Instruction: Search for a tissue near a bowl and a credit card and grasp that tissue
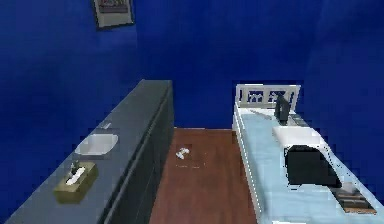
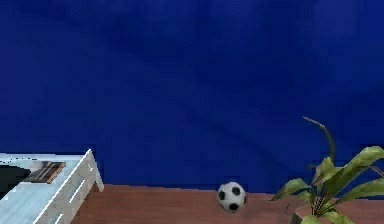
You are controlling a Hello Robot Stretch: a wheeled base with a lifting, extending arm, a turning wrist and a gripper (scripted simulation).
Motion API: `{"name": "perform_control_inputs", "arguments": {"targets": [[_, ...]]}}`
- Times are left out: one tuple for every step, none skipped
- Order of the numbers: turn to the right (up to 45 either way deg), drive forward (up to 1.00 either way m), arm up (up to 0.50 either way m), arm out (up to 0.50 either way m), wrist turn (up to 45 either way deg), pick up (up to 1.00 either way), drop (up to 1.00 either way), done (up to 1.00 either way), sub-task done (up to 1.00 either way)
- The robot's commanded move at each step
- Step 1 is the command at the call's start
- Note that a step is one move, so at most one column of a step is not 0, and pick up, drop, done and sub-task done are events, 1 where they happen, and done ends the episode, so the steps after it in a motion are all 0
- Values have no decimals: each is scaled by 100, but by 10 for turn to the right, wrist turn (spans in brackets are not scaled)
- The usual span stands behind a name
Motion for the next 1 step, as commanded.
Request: {"name": "perform_control_inputs", "arguments": {"targets": [[90, 0, 0, 0, 0, 0, 0, 0, 0]]}}
